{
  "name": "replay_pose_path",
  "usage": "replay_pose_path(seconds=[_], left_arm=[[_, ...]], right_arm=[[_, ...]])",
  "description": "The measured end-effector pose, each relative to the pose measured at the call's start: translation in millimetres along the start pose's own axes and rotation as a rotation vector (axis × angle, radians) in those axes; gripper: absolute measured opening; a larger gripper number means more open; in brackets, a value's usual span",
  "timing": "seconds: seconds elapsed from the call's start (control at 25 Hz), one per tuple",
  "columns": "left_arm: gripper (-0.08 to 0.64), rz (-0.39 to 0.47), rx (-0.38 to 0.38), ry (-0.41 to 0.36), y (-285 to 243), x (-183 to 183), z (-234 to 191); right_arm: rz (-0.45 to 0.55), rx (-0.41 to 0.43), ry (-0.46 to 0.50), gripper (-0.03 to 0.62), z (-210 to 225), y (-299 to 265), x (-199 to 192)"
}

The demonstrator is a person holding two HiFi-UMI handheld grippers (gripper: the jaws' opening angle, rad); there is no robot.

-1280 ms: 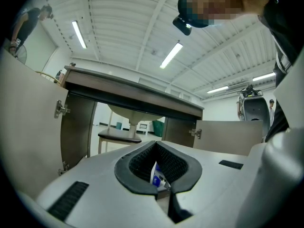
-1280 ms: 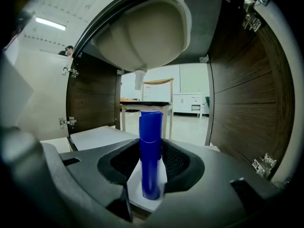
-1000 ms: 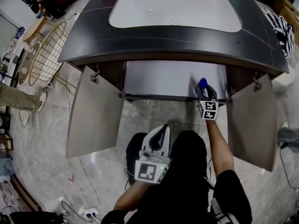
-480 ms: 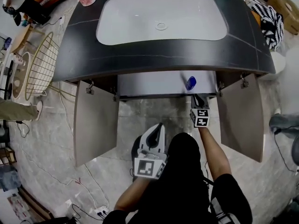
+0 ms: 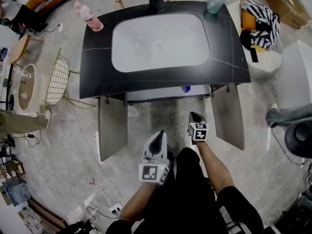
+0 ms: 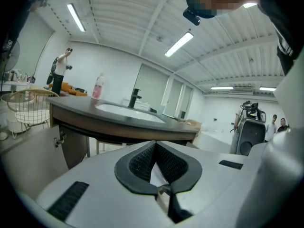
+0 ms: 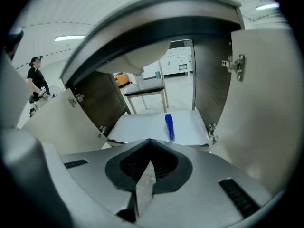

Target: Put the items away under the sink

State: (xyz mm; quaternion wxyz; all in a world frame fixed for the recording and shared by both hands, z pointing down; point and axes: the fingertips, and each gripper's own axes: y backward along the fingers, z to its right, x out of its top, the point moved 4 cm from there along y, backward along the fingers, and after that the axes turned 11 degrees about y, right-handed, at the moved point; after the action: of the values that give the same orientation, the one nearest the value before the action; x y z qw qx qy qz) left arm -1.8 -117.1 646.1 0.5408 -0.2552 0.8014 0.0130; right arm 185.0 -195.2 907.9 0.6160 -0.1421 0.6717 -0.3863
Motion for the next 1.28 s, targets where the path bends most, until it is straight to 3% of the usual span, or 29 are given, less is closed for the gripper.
replay_pose_path(seconds=[0.36,0.6,0.76,0.92,1.04,1.28], left_arm=[[0.015,-0.024,0.007,0.025,75.0,123.0,95.8],[0.015,-0.037,0.016,0.017,124.9,177.9,150.1],[0.015,-0.034,0.003,-0.001,153.3,203.9,178.1],[0.015,0.007,-0.007,-0.001,164.2,221.6,191.5],[0.015,0.061,0.01,-0.017,171.4,229.8,193.5],[0.015,0.087,0.027,-0.011,180.0,235.5,191.3]], right_arm=[[-0.047,0.046,-0.006,0.011,-35.4,170.5,90.1],[-0.051,0.076,-0.015,0.011,-55.4,274.5,139.4],[0.028,0.097,0.013,0.011,-72.7,346.9,178.2],[0.179,0.084,0.052,0.011,-79.4,411.0,227.2],[0.268,0.092,0.051,0.011,-85.9,448.5,249.1],[0.422,0.084,0.088,0.011,-100.8,518.3,279.7]])
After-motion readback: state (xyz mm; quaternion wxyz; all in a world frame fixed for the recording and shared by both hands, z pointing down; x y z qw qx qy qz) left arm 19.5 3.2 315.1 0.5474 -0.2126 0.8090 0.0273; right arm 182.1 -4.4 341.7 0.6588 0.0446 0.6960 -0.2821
